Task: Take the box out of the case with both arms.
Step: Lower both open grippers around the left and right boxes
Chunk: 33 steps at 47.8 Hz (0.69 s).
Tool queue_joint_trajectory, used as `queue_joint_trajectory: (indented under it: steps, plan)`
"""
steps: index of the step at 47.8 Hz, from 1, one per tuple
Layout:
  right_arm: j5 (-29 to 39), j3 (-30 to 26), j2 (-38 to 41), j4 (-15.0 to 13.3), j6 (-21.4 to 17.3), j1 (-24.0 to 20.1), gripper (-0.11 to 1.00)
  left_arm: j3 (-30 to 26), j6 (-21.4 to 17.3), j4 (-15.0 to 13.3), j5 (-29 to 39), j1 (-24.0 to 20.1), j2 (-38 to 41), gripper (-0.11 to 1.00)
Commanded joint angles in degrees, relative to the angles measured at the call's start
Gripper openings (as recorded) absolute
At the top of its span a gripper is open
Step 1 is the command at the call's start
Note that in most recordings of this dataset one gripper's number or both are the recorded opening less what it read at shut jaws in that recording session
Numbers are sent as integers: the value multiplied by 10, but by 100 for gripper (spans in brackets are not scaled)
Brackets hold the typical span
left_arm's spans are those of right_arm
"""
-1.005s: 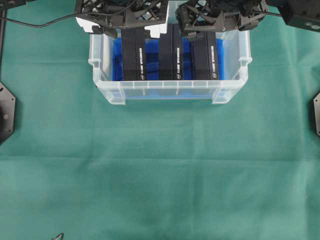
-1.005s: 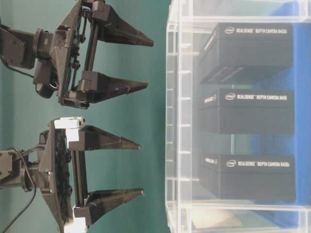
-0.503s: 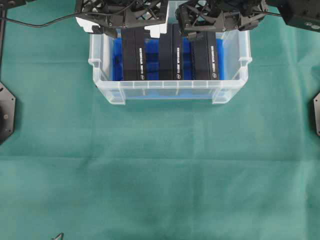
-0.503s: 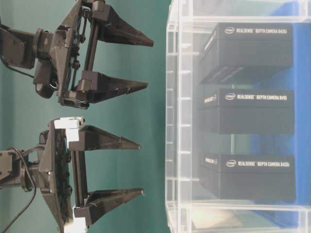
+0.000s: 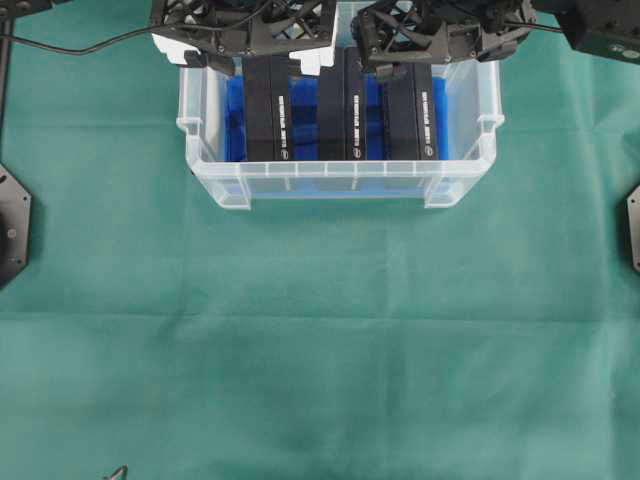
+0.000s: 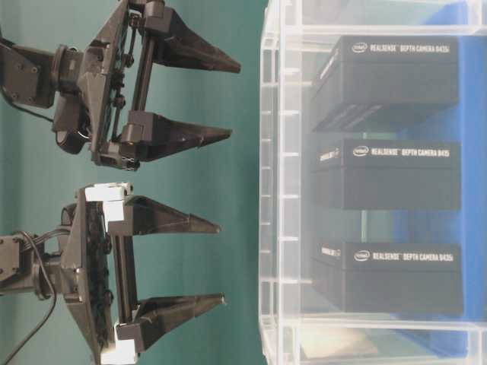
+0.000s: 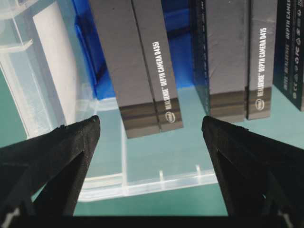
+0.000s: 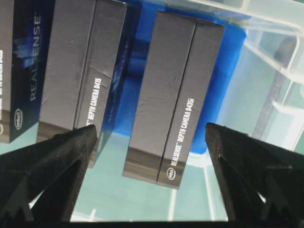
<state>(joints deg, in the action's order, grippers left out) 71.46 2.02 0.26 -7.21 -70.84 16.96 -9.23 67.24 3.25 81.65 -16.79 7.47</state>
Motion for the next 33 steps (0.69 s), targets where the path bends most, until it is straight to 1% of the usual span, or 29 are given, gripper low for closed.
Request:
queue_joint_trajectory:
  steps: [1,8,20,33]
  plan:
    - [-4,2,-5,-1,-1,-1,96,1,0,3,-7,-3,-9,84]
    - [-21,19,-3,-1,-1,-1,96,24,1,4,-18,-6,-9,84]
    - [-67,64,2,-1,-6,-1,96,66,9,6,-71,-9,-7,84]
    - [-111,91,13,-1,-5,-1,96,108,13,5,-113,-11,1,84]
